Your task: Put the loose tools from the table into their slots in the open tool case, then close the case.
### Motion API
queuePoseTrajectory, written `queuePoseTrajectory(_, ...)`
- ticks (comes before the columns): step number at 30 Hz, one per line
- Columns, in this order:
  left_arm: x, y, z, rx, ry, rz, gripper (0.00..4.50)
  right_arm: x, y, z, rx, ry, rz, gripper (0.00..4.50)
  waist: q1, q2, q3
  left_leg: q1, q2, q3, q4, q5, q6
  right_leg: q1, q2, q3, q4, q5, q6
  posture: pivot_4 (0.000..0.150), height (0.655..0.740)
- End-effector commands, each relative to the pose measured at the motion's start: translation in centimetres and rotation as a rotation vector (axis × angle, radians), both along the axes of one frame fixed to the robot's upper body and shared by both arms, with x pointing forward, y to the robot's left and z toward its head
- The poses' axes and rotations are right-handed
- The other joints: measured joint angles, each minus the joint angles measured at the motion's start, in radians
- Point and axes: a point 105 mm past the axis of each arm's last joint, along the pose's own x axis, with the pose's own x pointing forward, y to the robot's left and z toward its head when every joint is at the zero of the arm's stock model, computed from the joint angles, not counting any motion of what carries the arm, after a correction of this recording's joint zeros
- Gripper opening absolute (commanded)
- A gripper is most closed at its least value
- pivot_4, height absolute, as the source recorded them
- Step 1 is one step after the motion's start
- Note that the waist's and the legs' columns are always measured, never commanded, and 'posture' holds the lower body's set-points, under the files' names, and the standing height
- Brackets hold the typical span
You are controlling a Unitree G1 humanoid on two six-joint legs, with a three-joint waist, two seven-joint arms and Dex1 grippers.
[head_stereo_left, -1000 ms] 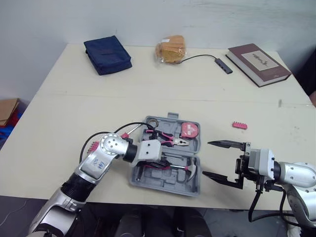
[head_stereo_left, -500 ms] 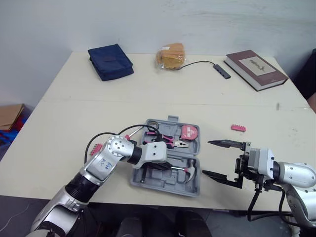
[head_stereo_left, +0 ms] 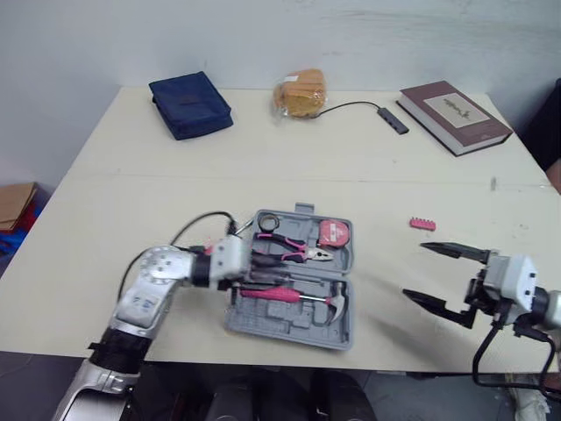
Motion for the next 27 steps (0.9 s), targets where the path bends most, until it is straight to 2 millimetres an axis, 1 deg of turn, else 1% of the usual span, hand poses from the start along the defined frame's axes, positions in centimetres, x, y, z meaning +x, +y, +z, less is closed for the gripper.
queuePoseTrajectory(1,0.6,4.4,1.6,-0.038,-0.072,0.174,3.30,-0.2,-4.2,1.5,-0.014,-0.083,-0.138,4.50,-0.001,0.000,0.002,0.000,0.000,0.000,0.000,0.000,0.000,0.000,0.000,0.000,0.000,0.000,0.000,0.150,0.7400)
queuePoseTrajectory(2,0.8,6.2,1.6,-0.028,-0.083,0.244,3.81,-0.4,-5.6,1.5,-0.021,-0.095,-0.188,4.50,-0.002,0.000,0.002,0.000,0.000,0.000,0.000,0.000,0.001,0.000,0.000,0.000,0.000,0.000,0.000,0.150,0.7400)
queuePoseTrajectory(3,1.1,8.7,1.5,-0.030,-0.081,0.351,4.25,-0.7,-7.3,1.4,-0.033,-0.104,-0.249,4.50,-0.003,0.000,0.003,0.000,0.000,0.000,0.000,-0.001,0.001,0.000,0.000,0.000,0.000,0.000,0.000,0.150,0.7400)
queuePoseTrajectory(4,1.2,11.3,1.4,-0.028,-0.090,0.452,4.38,-1.1,-8.6,1.1,-0.052,-0.107,-0.294,4.50,-0.005,0.000,0.003,0.000,0.000,0.000,-0.001,-0.001,0.001,0.000,0.000,0.000,0.000,0.000,0.000,0.150,0.7400)
queuePoseTrajectory(7,0.3,17.8,0.9,-0.039,-0.088,0.708,4.38,-2.2,-11.2,0.4,-0.090,-0.111,-0.384,4.50,-0.009,0.001,0.004,0.001,0.001,0.001,-0.004,-0.002,0.002,-0.002,0.000,0.000,-0.002,0.000,-0.001,0.150,0.7400)
queuePoseTrajectory(8,-0.2,19.5,0.7,-0.049,-0.078,0.778,4.38,-2.4,-11.9,0.3,-0.090,-0.114,-0.415,4.50,-0.013,0.001,0.004,0.001,0.001,0.001,-0.004,-0.002,0.001,-0.002,0.001,0.000,-0.002,0.000,-0.001,0.150,0.7400)
queuePoseTrajectory(10,-1.3,22.4,0.8,-0.054,-0.115,0.911,4.38,-2.8,-13.4,0.2,-0.067,-0.135,-0.500,4.50,-0.022,0.001,0.004,0.001,0.002,0.002,-0.005,-0.002,0.001,-0.002,0.000,0.000,-0.004,0.000,-0.001,0.150,0.7400)
queuePoseTrajectory(12,-2.1,24.2,0.8,-0.049,-0.144,1.005,4.38,-3.2,-14.6,0.2,-0.040,-0.154,-0.569,4.50,-0.023,0.000,0.004,0.001,0.002,0.002,-0.005,-0.003,0.000,-0.002,-0.001,0.001,-0.004,0.000,-0.001,0.150,0.7400)
queuePoseTrajectory(14,-3.0,25.4,0.6,-0.036,-0.147,1.058,4.38,-3.6,-15.4,0.0,-0.038,-0.160,-0.608,4.50,-0.022,0.000,0.004,0.001,0.001,0.002,-0.005,-0.006,-0.004,-0.002,-0.002,0.001,-0.004,0.000,0.000,0.150,0.7400)
queuePoseTrajectory(16,-5.4,29.0,0.2,-0.045,-0.126,1.207,4.38,-4.6,-16.9,-1.0,-0.036,-0.151,-0.697,4.50,-0.025,0.000,0.004,0.001,0.001,0.002,-0.007,-0.006,-0.005,-0.003,-0.002,0.002,-0.004,0.000,0.000,0.150,0.7400)
queuePoseTrajectory(17,-6.4,30.2,0.1,-0.052,-0.119,1.261,4.38,-4.9,-17.5,-1.3,-0.037,-0.145,-0.727,4.50,-0.025,0.000,0.004,0.001,0.001,0.003,-0.009,-0.006,-0.005,-0.004,-0.002,0.003,-0.004,0.000,-0.001,0.150,0.7400)
queuePoseTrajectory(19,-7.6,31.6,-0.2,-0.090,-0.097,1.341,4.38,-5.5,-18.7,-1.8,-0.024,-0.151,-0.799,4.50,-0.027,0.000,0.004,0.001,0.001,0.005,-0.017,-0.004,-0.007,-0.009,-0.002,0.004,-0.004,-0.001,-0.003,0.150,0.7400)
queuePoseTrajectory(21,-8.1,32.4,-0.7,-0.127,-0.066,1.396,4.38,-5.6,-19.0,-2.3,-0.066,-0.127,-0.796,4.50,-0.028,0.000,0.004,0.001,0.002,0.006,-0.019,-0.003,-0.010,-0.011,-0.001,0.004,-0.004,-0.002,-0.004,0.150,0.7400)
queuePoseTrajectory(23,-8.5,32.9,-1.0,-0.134,-0.056,1.441,4.38,-5.2,-19.1,-2.2,-0.056,-0.143,-0.793,4.50,-0.029,0.000,0.004,0.001,0.002,0.007,-0.019,-0.001,-0.010,-0.011,0.000,0.004,-0.003,-0.002,-0.004,0.150,0.7400)
queuePoseTrajectory(25,-8.2,32.5,-1.0,-0.158,-0.056,1.442,4.38,-3.9,-18.1,-2.3,-0.027,-0.151,-0.737,4.50,-0.031,0.000,0.004,0.002,0.002,0.009,-0.019,-0.002,-0.009,-0.011,0.000,0.004,-0.002,-0.002,-0.003,0.150,0.7400)
queuePoseTrajectory(27,-7.6,31.4,-0.8,-0.171,-0.054,1.402,4.38,-2.6,-16.7,-2.5,-0.005,-0.155,-0.667,4.50,-0.037,-0.001,0.005,0.004,0.002,0.009,-0.018,-0.001,-0.008,-0.010,0.000,0.005,-0.002,0.000,-0.004,0.150,0.7400)
